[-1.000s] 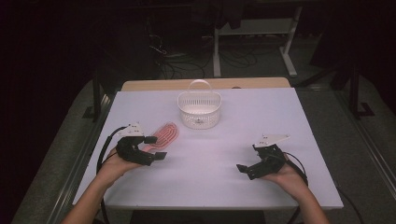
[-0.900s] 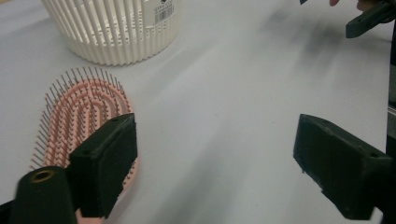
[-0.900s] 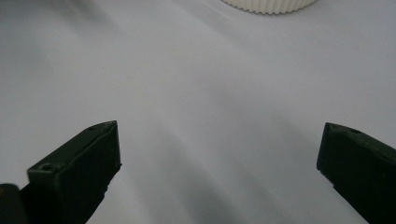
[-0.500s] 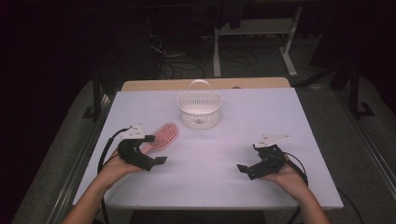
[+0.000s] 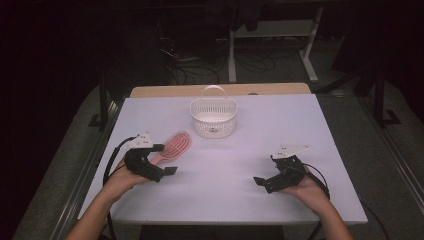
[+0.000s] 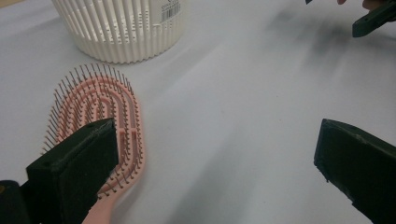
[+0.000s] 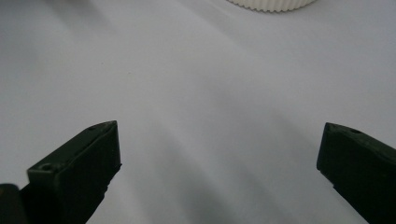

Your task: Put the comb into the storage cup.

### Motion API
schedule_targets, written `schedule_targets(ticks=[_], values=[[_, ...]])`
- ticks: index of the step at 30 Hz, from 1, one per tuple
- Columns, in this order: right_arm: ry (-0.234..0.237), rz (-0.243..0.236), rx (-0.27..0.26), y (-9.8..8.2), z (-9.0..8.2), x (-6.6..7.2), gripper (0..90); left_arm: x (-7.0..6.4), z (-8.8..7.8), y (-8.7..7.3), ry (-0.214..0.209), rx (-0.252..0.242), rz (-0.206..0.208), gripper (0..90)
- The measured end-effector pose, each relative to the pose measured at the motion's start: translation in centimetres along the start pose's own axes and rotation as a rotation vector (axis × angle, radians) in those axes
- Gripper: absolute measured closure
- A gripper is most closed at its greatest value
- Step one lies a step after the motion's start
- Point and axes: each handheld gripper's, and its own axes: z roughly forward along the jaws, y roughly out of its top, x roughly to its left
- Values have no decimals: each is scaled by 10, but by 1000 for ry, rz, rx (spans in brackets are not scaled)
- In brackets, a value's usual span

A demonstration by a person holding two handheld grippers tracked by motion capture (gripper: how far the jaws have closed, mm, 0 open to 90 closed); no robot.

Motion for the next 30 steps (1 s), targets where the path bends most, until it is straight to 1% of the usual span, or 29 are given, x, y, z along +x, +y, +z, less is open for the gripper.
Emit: schedule_targets(ticks=[4, 10, 16, 20, 25, 28, 30], values=[[1, 3, 0, 0, 0, 0, 0, 3, -4, 1, 11, -7, -2, 0], [2, 3, 2, 0, 1, 0, 0, 8, -9, 4, 21, -17, -18, 0], [3, 6, -2, 0, 0, -1, 0, 13, -12, 9, 32, -18, -20, 0], [2, 8, -2, 0, 0, 0, 0, 16, -13, 12, 36, -13, -24, 0], [4, 7, -3, 0, 0, -1, 0, 19, -12, 15, 38, 8, -36, 0], [5, 6, -4, 0, -1, -1, 0, 22, -12, 18, 39, 20, -35, 0], [6, 6, -4, 0, 0, -1, 0, 23, -12, 20, 47, 19, -33, 0]])
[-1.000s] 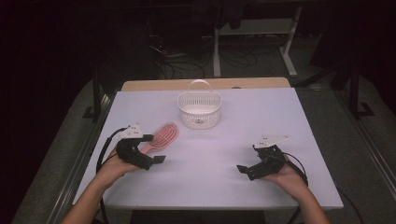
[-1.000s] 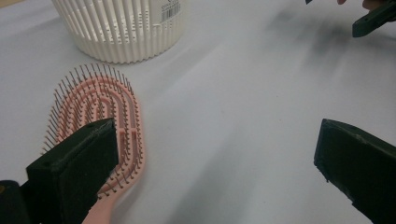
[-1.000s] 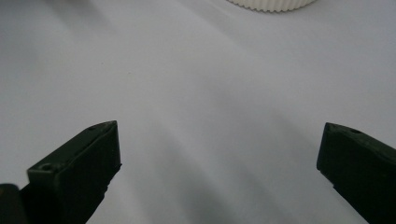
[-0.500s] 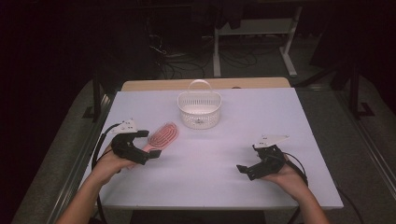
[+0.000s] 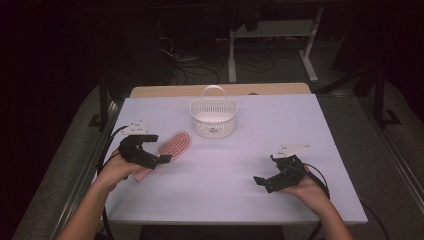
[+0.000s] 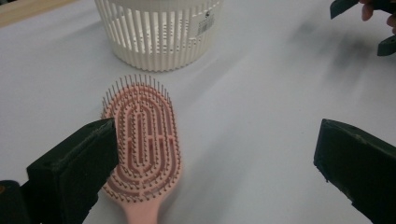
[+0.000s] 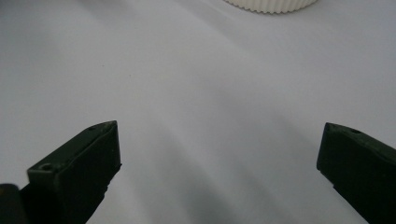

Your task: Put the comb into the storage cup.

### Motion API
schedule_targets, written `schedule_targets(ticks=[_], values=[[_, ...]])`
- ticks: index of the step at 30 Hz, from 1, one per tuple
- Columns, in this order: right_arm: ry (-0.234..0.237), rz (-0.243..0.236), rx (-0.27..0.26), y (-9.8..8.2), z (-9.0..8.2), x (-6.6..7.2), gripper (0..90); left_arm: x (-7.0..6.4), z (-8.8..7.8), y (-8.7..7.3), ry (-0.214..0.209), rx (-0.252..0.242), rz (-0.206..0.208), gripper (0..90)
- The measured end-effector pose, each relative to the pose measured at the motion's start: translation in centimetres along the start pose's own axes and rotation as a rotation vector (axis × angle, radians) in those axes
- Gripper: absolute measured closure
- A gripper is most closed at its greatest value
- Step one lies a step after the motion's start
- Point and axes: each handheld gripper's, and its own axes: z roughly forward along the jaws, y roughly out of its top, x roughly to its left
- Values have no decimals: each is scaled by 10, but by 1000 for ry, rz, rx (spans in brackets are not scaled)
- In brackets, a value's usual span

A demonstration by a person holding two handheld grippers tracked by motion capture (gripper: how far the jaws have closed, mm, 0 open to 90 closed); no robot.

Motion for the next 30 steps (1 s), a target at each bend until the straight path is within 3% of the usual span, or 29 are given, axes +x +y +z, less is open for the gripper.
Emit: schedule_targets(ticks=[10, 21, 30], values=[[0, 6, -8, 0, -1, 0, 0, 11, -2, 12, 22, -18, -1, 0], [-1, 3, -9, 1, -1, -1, 0, 24, 1, 16, 33, -36, -30, 0], [1, -2, -4, 1, 0, -1, 0, 36, 1, 16, 63, -16, -40, 0]])
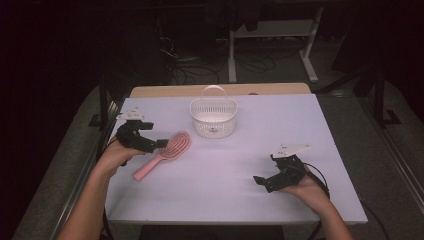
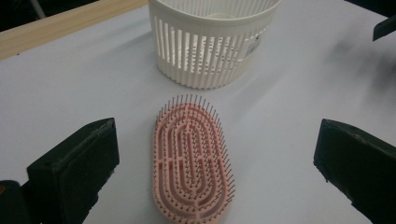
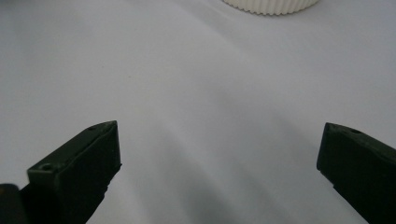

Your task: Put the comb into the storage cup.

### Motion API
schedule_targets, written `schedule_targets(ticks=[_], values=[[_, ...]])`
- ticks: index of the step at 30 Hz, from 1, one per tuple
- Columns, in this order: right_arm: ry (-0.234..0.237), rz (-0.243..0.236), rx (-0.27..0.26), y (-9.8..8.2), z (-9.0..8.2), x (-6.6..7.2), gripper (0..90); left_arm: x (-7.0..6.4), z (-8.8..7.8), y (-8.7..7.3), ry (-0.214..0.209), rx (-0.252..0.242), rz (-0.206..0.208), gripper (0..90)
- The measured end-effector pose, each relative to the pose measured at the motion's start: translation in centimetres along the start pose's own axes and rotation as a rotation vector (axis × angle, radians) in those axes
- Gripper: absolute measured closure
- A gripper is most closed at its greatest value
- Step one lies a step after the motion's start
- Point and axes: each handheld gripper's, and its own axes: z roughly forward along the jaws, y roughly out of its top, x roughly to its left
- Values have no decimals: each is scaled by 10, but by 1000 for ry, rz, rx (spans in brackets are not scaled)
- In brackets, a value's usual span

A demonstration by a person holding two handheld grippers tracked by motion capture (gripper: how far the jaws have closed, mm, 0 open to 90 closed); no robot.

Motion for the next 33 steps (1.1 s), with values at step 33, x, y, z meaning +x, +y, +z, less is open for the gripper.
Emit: schedule_targets(ticks=[33], values=[[-3, 2, 1, -1, -1, 0, 0, 16, -8, 0, 92, 63, -35, 0]])
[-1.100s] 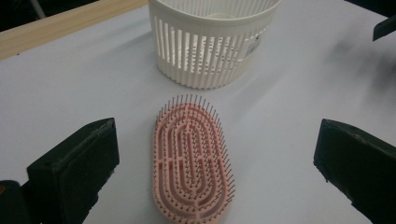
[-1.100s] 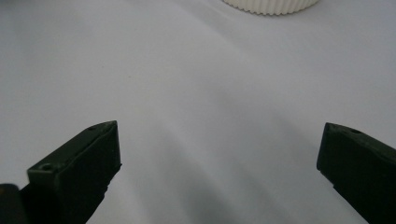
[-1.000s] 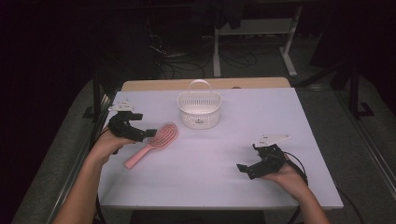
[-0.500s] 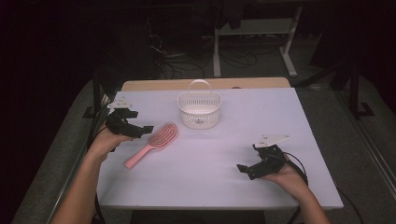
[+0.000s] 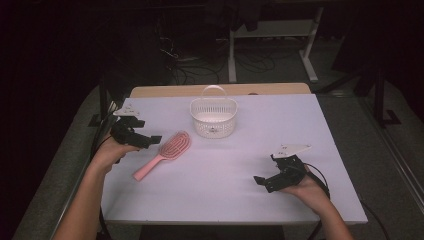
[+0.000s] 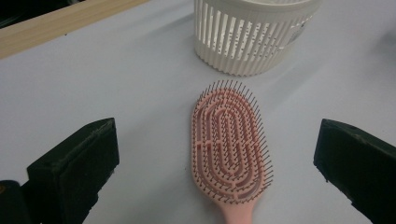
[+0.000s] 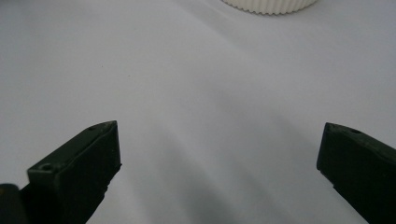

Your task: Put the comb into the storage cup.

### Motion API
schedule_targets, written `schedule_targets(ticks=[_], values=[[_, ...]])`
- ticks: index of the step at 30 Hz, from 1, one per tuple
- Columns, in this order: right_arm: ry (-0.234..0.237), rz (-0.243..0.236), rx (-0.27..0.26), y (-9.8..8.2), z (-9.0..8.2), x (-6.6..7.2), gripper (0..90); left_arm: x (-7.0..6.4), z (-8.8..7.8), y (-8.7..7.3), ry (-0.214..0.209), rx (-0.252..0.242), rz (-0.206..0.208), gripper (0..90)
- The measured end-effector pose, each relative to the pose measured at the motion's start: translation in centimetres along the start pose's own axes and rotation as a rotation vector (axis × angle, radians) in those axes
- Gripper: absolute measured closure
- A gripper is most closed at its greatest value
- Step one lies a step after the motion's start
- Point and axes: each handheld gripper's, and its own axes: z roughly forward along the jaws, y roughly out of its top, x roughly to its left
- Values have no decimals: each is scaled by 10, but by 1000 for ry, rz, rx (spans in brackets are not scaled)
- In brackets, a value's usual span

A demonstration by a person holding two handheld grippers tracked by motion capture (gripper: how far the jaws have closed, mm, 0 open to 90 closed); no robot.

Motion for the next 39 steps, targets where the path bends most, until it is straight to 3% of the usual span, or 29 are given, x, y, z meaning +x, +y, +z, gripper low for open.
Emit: schedule_targets(ticks=[14, 39], values=[[-1, 1, -2, 0, 0, 0, 0, -2, 0, 0, -5, 71, 1, 1], [0, -3, -2, 0, 0, 1, 0, 1, 6, 2, -25, 250, -4, 7]])
